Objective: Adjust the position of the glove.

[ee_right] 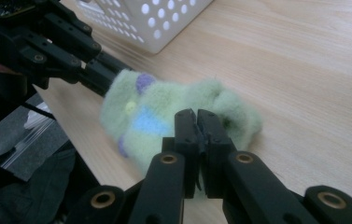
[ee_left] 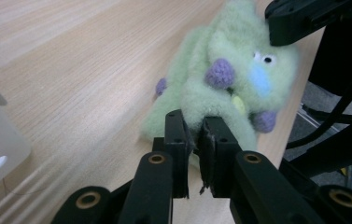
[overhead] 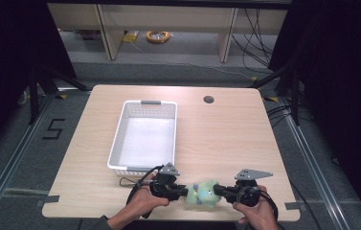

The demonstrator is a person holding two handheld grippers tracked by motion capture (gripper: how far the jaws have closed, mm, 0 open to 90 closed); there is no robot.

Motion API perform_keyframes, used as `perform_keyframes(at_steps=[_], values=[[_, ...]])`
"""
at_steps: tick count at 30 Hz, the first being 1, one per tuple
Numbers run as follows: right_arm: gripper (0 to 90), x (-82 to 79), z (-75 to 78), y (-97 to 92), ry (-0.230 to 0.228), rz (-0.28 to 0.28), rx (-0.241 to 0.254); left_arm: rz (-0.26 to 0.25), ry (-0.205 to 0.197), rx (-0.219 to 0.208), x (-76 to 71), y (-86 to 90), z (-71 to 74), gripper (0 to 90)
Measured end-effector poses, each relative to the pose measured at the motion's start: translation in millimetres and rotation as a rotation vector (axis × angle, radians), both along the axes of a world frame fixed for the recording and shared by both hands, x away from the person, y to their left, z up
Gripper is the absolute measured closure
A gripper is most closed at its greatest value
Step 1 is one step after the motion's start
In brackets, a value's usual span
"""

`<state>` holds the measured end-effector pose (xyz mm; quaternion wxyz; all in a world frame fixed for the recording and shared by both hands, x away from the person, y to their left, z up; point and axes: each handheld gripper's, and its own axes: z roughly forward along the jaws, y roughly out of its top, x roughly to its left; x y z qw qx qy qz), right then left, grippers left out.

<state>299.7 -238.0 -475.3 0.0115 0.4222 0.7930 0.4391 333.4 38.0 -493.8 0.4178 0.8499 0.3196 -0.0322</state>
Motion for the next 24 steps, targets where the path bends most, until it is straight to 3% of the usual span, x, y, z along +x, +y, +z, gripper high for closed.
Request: perform_keyframes(at_steps=[1, 2, 5, 7, 8, 10, 11, 12, 13, 14, 15, 16, 18, 21, 22, 24], values=[[85.9, 1.7, -2.9, -1.5, -0.016, 0.000, -0.024, 0.010, 0.000, 0.012, 0.7, 1.1, -1.4, 80.3], [85.2, 2.3, -4.5, -1.3, -0.014, 0.007, -0.013, 0.021, -0.009, 0.012, 0.9, 1.8, -1.1, 79.5], [81.3, 2.2, -5.3, -0.5, -0.021, -0.004, -0.041, 0.042, -0.022, 0.014, 2.0, 5.3, -0.1, 77.2], [80.0, 0.4, -3.6, 0.3, 0.001, -0.019, -0.049, 0.056, -0.025, 0.010, 1.0, 5.7, 0.1, 76.9], [77.5, 2.6, -4.1, -0.8, -0.018, 0.001, -0.047, 0.067, -0.018, 0.010, -0.5, 7.9, 0.5, 76.1], [69.2, -0.6, 1.0, -1.0, -0.012, -0.038, -0.035, 0.059, -0.030, 0.010, -2.5, 11.0, 2.5, 72.3], [65.8, 0.5, 2.3, -3.3, -0.033, -0.031, -0.046, 0.075, -0.025, -0.008, -6.3, 15.4, 6.3, 70.3], [62.8, 0.2, 3.2, -3.9, -0.045, -0.049, -0.040, 0.081, -0.024, -0.023, -7.9, 18.1, 8.5, 68.7], [61.9, -0.4, 5.9, -5.9, -0.048, -0.068, -0.064, 0.092, -0.023, -0.034, -9.9, 20.3, 10.7, 67.1], [59.9, -0.8, 5.1, -5.7, -0.048, -0.079, -0.042, 0.103, -0.014, -0.053, -12.0, 22.2, 12.9, 65.4], [57.7, 1.2, 5.4, -8.0, -0.050, -0.068, -0.054, 0.111, -0.005, -0.062, -13.4, 22.9, 13.9, 63.0], [55.2, -0.1, 5.7, -6.8, -0.021, -0.089, -0.047, 0.112, 0.014, -0.081, -14.6, 22.0, 13.8, 59.9], [52.4, 2.2, 3.9, -7.7, -0.037, -0.086, -0.068, 0.112, 0.024, -0.075, -15.8, 21.3, 13.8, 57.5], [47.1, 3.2, 0.3, -3.3, 0.012, -0.098, -0.080, 0.105, 0.063, -0.073, -17.3, 14.9, 9.7, 52.8], [45.8, 7.0, -3.9, -1.5, 0.009, -0.070, -0.083, 0.114, 0.079, -0.066, -17.4, 10.5, 6.3, 50.7], [45.8, 8.5, -4.7, 0.7, 0.026, -0.077, -0.102, 0.111, 0.086, -0.052, -17.1, 5.8, 3.0, 50.0]])
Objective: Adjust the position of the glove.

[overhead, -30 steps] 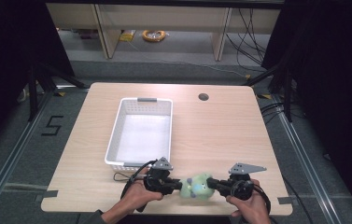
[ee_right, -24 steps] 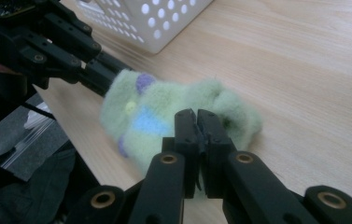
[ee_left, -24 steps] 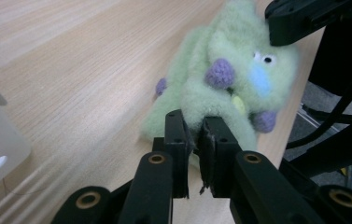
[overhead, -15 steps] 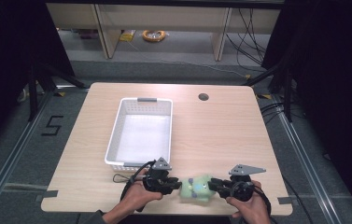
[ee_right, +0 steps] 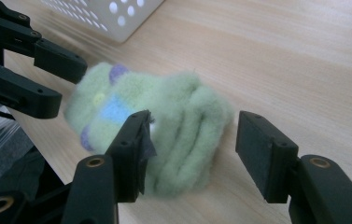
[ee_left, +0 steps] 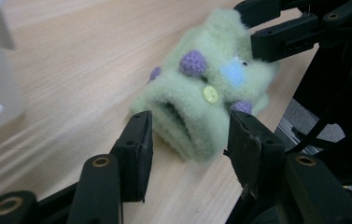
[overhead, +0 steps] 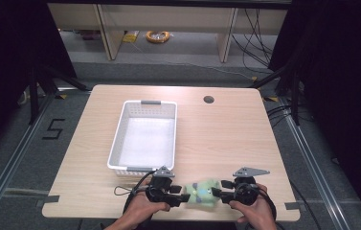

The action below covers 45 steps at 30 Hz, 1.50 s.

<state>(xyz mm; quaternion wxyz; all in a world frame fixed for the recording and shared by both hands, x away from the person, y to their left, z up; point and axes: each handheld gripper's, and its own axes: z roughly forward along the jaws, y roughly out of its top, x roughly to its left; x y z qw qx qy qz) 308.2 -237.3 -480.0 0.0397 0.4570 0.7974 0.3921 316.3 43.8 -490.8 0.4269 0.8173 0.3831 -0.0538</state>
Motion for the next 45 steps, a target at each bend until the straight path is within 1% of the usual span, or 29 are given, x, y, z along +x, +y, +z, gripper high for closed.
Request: perform_keyframes(at_steps=[1, 2, 5, 7, 9, 13, 14, 15, 17, 18, 19, 20, 21, 22, 23, 25, 27, 28, 30, 34, 35, 36, 37, 38, 39, 41, 42, 44, 45], values=[[45.9, 2.4, -1.9, 0.7, -0.003, 0.014, 0.000, 0.015, 0.007, 0.004, -0.2, -2.4, -1.6, 49.7], [46.2, 3.7, -2.8, 1.5, 0.002, 0.008, -0.006, 0.006, 0.016, 0.005, 1.4, -3.7, -3.3, 49.6], [46.1, 7.7, -8.4, 2.5, 0.027, 0.009, -0.024, 0.023, 0.030, 0.012, 4.0, -7.3, -7.8, 50.2], [46.2, 9.7, -13.1, 2.2, 0.053, 0.009, -0.006, 0.019, 0.048, 0.007, 4.6, -9.7, -10.3, 51.4], [46.3, 10.5, -14.5, 1.9, 0.059, 0.004, -0.008, 0.028, 0.055, 0.005, 3.6, -12.7, -11.5, 52.4], [47.2, 12.0, -17.6, 2.3, 0.068, 0.012, 0.003, 0.019, 0.067, 0.014, 4.5, -13.9, -14.9, 53.2], [47.4, 11.4, -18.4, 2.9, 0.073, 0.008, 0.009, 0.017, 0.065, 0.040, 3.8, -14.4, -15.2, 53.2], [47.8, 11.7, -19.4, 3.3, 0.081, 0.008, 0.007, 0.016, 0.063, 0.022, 3.7, -15.2, -16.9, 53.8], [49.0, 12.1, -20.3, 3.2, 0.099, 0.020, 0.015, 0.005, 0.063, 0.018, 4.1, -15.2, -17.1, 55.4], [49.1, 12.5, -22.2, 3.6, 0.095, 0.018, 0.036, 0.012, 0.067, 0.019, 4.0, -15.3, -17.9, 55.7], [49.1, 12.5, -22.2, 3.6, 0.095, 0.018, 0.036, 0.012, 0.067, 0.019, 4.0, -15.3, -17.9, 56.1], [51.3, 12.6, -23.9, 3.5, 0.119, 0.010, 0.055, 0.015, 0.078, 0.022, 4.2, -15.0, -18.7, 56.4], [51.3, 12.6, -23.9, 3.5, 0.119, 0.010, 0.055, 0.014, 0.090, 0.001, 5.1, -14.9, -20.1, 56.4], [54.3, 13.6, -26.2, 2.9, 0.122, 0.022, 0.074, 0.020, 0.097, -0.002, 5.6, -14.1, -20.5, 57.6], [55.4, 13.4, -26.4, 3.1, 0.125, 0.023, 0.081, 0.021, 0.099, 0.015, 5.8, -13.3, -19.7, 58.1], [56.6, 13.9, -27.3, 3.1, 0.131, 0.025, 0.087, 0.018, 0.096, 0.013, 5.5, -13.6, -20.1, 59.6], [58.0, 14.7, -28.2, 2.6, 0.135, 0.023, 0.092, 0.012, 0.093, 0.006, 5.5, -14.4, -20.9, 61.9], [60.3, 15.1, -29.3, 1.5, 0.145, 0.035, 0.121, 0.007, 0.097, 0.004, 6.2, -14.1, -21.6, 62.9], [61.6, 15.1, -29.5, 1.3, 0.145, 0.035, 0.127, 0.010, 0.102, -0.001, 5.8, -14.3, -22.0, 65.4], [67.6, 14.4, -29.8, -0.7, 0.136, 0.040, 0.146, 0.005, 0.086, -0.006, 4.7, -15.6, -21.7, 69.5], [67.6, 14.4, -29.8, -0.7, 0.136, 0.040, 0.146, 0.000, 0.083, -0.025, 4.5, -16.1, -22.5, 69.5], [68.6, 14.2, -29.7, -1.4, 0.135, 0.042, 0.152, -0.008, 0.082, -0.027, 4.7, -16.2, -21.9, 70.4], [69.6, 14.8, -30.8, -2.1, 0.132, 0.045, 0.171, -0.013, 0.078, -0.027, 5.3, -15.9, -21.7, 71.0], [70.5, 14.3, -29.9, -3.5, 0.133, 0.042, 0.171, -0.009, 0.078, -0.027, 5.5, -15.8, -21.4, 71.7], [71.7, 13.7, -28.7, -4.6, 0.129, 0.039, 0.184, 0.001, 0.080, -0.008, 5.1, -15.7, -19.4, 72.4], [72.5, 13.1, -27.9, -5.1, 0.127, 0.042, 0.202, -0.005, 0.074, -0.013, 5.4, -15.1, -19.5, 73.2], [72.8, 12.8, -27.4, -5.5, 0.113, 0.043, 0.198, -0.009, 0.074, 0.000, 5.2, -14.0, -17.3, 73.4], [73.0, 12.3, -26.9, -5.6, 0.109, 0.045, 0.204, -0.007, 0.076, -0.005, 5.2, -13.6, -17.1, 73.6], [73.4, 9.1, -23.7, -4.4, 0.130, 0.027, 0.221, -0.017, 0.075, -0.033, 5.4, -12.6, -18.0, 73.8]])
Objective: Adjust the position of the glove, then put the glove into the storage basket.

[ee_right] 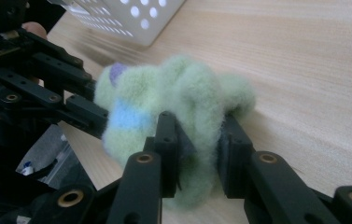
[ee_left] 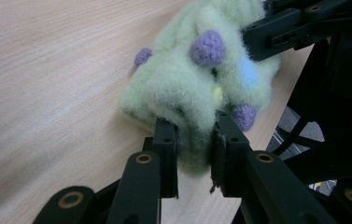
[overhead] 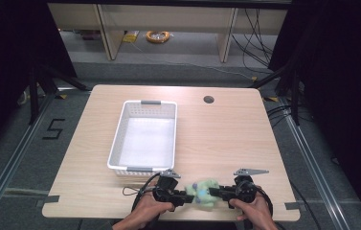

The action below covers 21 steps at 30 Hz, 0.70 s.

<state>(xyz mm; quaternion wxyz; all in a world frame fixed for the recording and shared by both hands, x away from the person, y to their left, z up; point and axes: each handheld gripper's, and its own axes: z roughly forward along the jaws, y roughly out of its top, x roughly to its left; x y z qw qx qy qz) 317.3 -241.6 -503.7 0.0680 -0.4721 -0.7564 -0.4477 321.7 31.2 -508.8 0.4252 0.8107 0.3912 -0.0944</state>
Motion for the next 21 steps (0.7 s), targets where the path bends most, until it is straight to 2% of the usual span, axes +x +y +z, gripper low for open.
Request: perform_keyframes(at_steps=[1, 2, 3, 4, 5, 6, 7, 9, 10, 11, 13, 15, 19, 20, 21], values=[[73.4, 0.0, 0.0, 0.0, 0.000, 0.000, 0.000, 0.000, 0.000, 0.000, 0.0, 0.0, 0.0, 73.9], [73.6, 0.6, 0.5, -1.2, -0.039, 0.012, -0.007, -0.001, 0.004, 0.023, -1.5, 2.2, 3.3, 74.0], [73.6, 0.0, 0.8, -0.8, -0.042, 0.015, -0.003, 0.006, 0.001, 0.017, -2.2, 2.9, 4.3, 74.1], [73.7, -0.6, 1.2, -0.2, -0.044, 0.014, 0.003, -0.018, 0.004, -0.013, -1.3, 4.6, 4.0, 74.1], [73.7, -0.9, 1.3, 0.1, -0.052, 0.017, 0.005, -0.002, -0.009, 0.003, -2.9, 5.5, 6.4, 74.2], [73.8, -3.6, 4.1, 2.7, -0.013, -0.005, 0.018, 0.002, -0.005, 0.004, -4.2, 6.5, 8.4, 74.2], [73.8, -2.0, 3.5, 1.5, -0.052, 0.011, 0.014, -0.004, -0.012, -0.019, -4.2, 7.8, 8.7, 74.2], [73.9, -5.7, 7.1, 4.4, -0.017, 0.005, 0.031, -0.016, -0.003, -0.026, -4.0, 9.3, 9.8, 74.3], [73.9, -5.1, 5.9, 4.8, -0.049, 0.008, 0.037, -0.012, -0.020, -0.021, -5.0, 10.5, 11.3, 74.3], [73.9, -4.3, 6.4, 4.1, -0.059, 0.019, 0.022, -0.012, -0.020, -0.021, -5.0, 10.5, 11.3, 74.3], [73.9, -6.3, 7.7, 7.1, -0.039, 0.010, 0.042, -0.011, -0.014, -0.024, -6.3, 12.9, 13.1, 74.3], [73.9, -6.1, 8.7, 7.1, -0.062, 0.024, 0.028, -0.019, -0.016, -0.030, -5.8, 14.2, 13.6, 74.3], [73.9, -7.2, 11.0, 8.7, -0.072, 0.025, 0.036, -0.019, -0.025, -0.034, -7.4, 16.8, 17.2, 74.3], [73.9, -10.1, 14.4, 11.4, -0.044, 0.012, 0.035, -0.023, -0.030, -0.030, -8.3, 18.1, 18.6, 74.2], [73.9, -8.7, 14.6, 10.6, -0.089, 0.029, 0.018, -0.024, -0.031, -0.032, -8.8, 18.6, 19.2, 74.2]])
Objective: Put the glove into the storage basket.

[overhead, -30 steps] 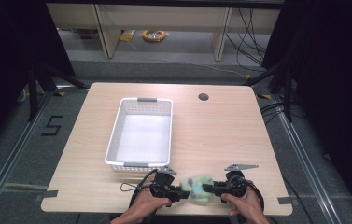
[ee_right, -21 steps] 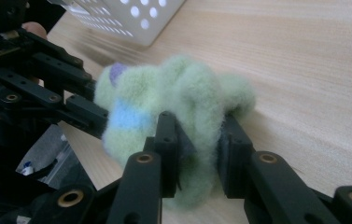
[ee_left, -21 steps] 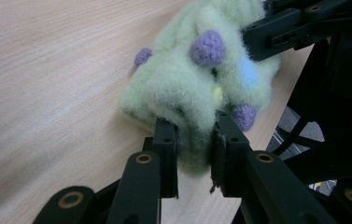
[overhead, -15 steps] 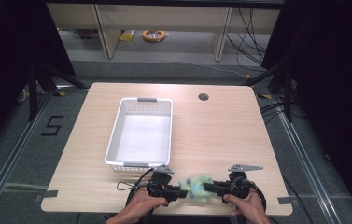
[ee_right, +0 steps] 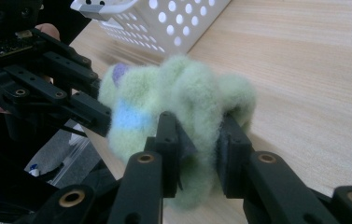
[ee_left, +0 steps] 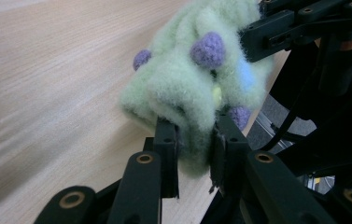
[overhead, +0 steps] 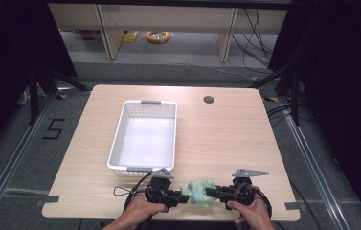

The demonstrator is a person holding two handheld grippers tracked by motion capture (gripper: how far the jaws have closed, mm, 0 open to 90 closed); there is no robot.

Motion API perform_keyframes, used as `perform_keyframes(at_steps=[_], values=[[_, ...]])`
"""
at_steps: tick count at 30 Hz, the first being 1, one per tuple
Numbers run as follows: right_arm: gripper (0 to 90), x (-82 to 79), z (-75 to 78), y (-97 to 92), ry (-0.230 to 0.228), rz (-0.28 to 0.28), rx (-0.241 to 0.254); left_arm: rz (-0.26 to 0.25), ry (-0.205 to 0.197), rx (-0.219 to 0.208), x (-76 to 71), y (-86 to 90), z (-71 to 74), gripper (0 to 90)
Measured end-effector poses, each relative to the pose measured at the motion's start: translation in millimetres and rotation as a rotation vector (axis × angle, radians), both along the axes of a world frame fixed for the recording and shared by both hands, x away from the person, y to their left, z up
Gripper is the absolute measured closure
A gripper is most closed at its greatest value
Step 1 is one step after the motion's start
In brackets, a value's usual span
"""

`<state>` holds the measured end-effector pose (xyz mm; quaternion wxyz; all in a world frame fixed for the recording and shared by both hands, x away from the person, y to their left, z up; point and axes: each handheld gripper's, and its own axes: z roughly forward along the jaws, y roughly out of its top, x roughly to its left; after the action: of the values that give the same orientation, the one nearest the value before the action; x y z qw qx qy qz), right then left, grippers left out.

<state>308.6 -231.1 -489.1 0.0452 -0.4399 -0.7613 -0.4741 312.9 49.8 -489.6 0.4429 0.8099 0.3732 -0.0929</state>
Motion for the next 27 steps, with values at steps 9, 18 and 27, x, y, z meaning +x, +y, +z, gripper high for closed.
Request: perform_keyframes(at_steps=[9, 18, 27], values=[[73.9, -3.7, 12.1, 10.3, 0.008, 0.025, 0.021, 0.002, -0.031, -0.016, -4.5, 10.3, 9.3, 74.1], [73.8, -1.7, 25.3, 16.4, -0.006, 0.042, 0.018, 0.008, -0.058, -0.016, -6.4, 17.0, 21.6, 74.1], [73.8, 6.2, 53.4, 20.1, -0.068, 0.078, 0.030, 0.008, -0.094, -0.021, -1.1, 26.6, 54.1, 74.1]])
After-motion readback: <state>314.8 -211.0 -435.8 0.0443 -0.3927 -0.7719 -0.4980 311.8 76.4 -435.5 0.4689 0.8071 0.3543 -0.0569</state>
